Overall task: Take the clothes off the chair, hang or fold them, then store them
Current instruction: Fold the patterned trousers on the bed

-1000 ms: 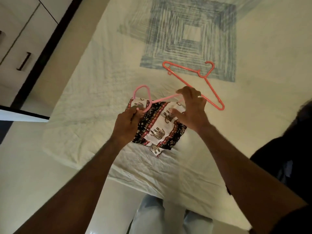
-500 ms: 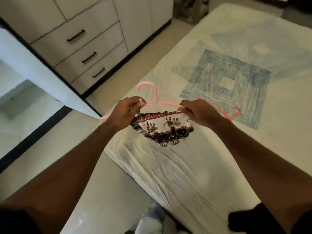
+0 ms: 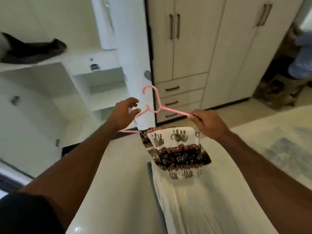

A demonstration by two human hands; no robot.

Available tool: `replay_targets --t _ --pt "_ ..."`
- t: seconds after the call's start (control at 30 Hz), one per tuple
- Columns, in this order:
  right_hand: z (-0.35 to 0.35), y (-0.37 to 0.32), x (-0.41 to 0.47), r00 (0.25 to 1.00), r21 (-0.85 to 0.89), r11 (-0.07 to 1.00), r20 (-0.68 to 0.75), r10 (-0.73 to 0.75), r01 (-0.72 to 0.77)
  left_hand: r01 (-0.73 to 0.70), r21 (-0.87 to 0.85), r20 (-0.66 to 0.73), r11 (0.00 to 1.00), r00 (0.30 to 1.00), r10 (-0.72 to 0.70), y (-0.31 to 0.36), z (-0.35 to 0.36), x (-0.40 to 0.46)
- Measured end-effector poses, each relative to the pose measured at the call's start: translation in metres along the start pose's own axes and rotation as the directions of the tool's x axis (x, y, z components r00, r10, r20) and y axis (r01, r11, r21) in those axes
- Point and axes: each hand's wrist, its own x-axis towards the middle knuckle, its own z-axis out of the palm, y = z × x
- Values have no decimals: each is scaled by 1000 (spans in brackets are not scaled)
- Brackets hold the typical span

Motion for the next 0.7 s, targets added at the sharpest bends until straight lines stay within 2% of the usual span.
replay_targets --t 0.1,0.17,0.33,0.5,0.7 --pt "21 -36 63 1000 55 998 27 -5 4 87 90 -70 992 994 -81 -44 -66 9" --pt "36 -61 103 999 87 996 36 -14 11 111 151 -61 982 993 -103 -69 -100 19" --pt "76 -126 214 996 157 987 75 -55 43 155 187 -82 970 986 -142 -130 -179 71" --pt "93 -180 328 997 100 993 32 -66 63 148 242 -110 959 986 -124 -184 -249 148" --pt "109 -230 464 994 -92 994 -92 -58 50 136 253 -136 958 985 -104 -234 -308 238"
